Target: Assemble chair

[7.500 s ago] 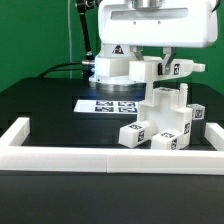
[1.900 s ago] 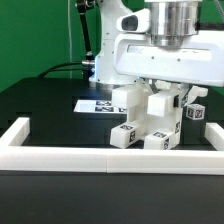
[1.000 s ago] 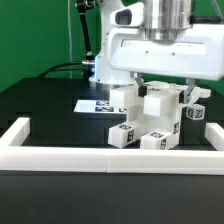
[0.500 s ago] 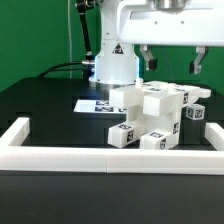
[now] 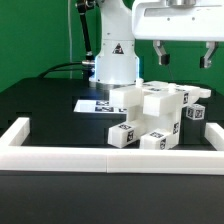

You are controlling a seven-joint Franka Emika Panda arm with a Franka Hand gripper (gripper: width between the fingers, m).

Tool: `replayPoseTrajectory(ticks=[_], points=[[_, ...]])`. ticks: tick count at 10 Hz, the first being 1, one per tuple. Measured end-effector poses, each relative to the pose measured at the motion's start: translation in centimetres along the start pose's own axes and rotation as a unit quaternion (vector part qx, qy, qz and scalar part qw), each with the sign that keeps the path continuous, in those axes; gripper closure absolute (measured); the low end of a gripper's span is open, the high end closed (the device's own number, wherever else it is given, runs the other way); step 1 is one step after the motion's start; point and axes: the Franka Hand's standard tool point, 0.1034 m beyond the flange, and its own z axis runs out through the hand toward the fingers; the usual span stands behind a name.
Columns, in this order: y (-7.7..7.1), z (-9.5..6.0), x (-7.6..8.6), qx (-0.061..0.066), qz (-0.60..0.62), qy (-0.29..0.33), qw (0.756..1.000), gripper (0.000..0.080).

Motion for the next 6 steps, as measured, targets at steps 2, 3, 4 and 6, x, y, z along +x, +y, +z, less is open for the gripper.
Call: replayPoseTrajectory(ticks=[2, 3, 4, 6], points=[[-0.1, 0.0, -1.3, 0.002, -0.001, 0.001, 1.000, 0.0151], [-0.2, -0.2, -3.5, 0.004, 0.004, -0.002, 1.000, 0.0151], [-0.3, -0.2, -5.5, 0.006, 0.007, -0.004, 1.000, 0.0151], [-0.9, 0.8, -8.5, 0.012, 0.016, 0.005, 1.000, 0.0151]])
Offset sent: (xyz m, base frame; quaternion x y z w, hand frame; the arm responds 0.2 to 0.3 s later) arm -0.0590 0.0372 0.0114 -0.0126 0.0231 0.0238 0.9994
